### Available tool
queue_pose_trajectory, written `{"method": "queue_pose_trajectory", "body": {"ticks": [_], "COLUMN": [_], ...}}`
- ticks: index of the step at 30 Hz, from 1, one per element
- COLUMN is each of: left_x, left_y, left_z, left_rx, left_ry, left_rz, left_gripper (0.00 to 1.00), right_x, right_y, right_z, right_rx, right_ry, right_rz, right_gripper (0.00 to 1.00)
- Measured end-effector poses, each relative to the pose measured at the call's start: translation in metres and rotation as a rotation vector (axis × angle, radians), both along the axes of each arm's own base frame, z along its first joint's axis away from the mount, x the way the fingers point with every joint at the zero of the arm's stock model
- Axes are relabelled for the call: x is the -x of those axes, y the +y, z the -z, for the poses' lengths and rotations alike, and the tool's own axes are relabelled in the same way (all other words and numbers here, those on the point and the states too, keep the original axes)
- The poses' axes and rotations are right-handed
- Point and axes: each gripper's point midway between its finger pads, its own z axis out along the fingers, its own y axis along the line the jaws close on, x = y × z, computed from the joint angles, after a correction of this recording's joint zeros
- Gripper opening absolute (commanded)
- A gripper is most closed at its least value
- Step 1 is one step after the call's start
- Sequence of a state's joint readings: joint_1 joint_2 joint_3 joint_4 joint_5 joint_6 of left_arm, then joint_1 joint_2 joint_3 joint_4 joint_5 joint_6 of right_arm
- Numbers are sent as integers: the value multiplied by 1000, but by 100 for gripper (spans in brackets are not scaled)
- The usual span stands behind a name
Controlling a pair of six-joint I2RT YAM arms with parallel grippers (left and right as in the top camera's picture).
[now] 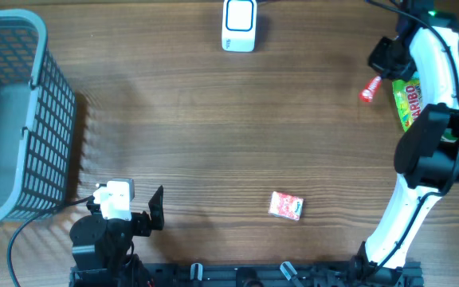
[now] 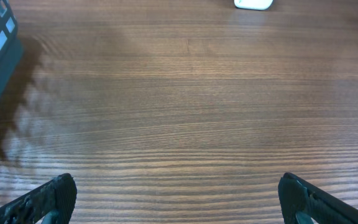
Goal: Scan the item barcode
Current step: 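Carry the Nescafe stick to the right edge and release it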
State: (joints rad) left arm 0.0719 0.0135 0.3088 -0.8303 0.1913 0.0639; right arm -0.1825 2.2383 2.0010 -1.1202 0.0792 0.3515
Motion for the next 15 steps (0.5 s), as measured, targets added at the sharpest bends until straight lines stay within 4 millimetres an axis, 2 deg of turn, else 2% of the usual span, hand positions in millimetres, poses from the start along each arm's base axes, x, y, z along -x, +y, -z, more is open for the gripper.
{"method": "queue_pose_trajectory", "body": {"ticks": [1, 2, 3, 8, 15], "left_x": [0, 0, 0, 0, 0], "left_y": [0, 0, 0, 0, 0], "left_z": [0, 0, 0, 0, 0], "left_rx": [0, 0, 0, 0, 0], "left_ry": [0, 0, 0, 0, 0], "left_rz": [0, 0, 0, 0, 0], "left_gripper": [100, 100, 100, 100, 100], "right_x": [1, 3, 4, 17, 53], "right_y": [-4, -9, -12, -16, -4], "right_z": [0, 0, 0, 2, 2], "right_rx": [15, 28, 36, 47, -9], "right_ry": [7, 16, 23, 78, 212], "right_rz": [-27, -55, -70, -109, -76], "right_gripper": [10, 39, 100, 100, 100]}}
